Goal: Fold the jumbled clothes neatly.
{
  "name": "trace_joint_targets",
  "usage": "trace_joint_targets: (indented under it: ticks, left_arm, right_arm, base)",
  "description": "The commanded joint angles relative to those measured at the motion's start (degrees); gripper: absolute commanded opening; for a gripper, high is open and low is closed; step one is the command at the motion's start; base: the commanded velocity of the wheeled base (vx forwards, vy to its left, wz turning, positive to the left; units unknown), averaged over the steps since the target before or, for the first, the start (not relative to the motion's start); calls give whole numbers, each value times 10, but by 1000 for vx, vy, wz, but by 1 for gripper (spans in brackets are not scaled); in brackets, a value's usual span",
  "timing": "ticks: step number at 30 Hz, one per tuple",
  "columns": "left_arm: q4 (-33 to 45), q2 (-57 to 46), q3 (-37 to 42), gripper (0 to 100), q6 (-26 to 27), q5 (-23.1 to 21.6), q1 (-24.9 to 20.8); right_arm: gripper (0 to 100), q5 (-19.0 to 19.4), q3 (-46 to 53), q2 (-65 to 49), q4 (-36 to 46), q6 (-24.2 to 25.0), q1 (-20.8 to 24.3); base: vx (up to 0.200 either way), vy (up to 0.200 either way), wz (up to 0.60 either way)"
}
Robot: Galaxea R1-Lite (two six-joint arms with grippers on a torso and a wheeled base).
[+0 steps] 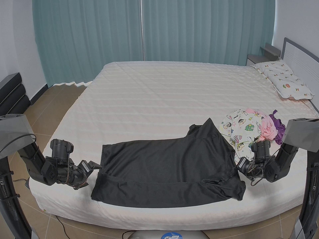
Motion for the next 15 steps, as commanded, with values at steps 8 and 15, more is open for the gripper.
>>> trace_joint_targets:
  ticks: [8,15]
  left_arm:
    - [0,0,0,100,0,0,0]
    - [0,0,0,100,0,0,0]
  right_arm:
    - [100,0,19,-82,9,76,79]
    - [100,2,5,-26,12,138,123]
  base:
    - [0,0,0]
    - [0,0,0]
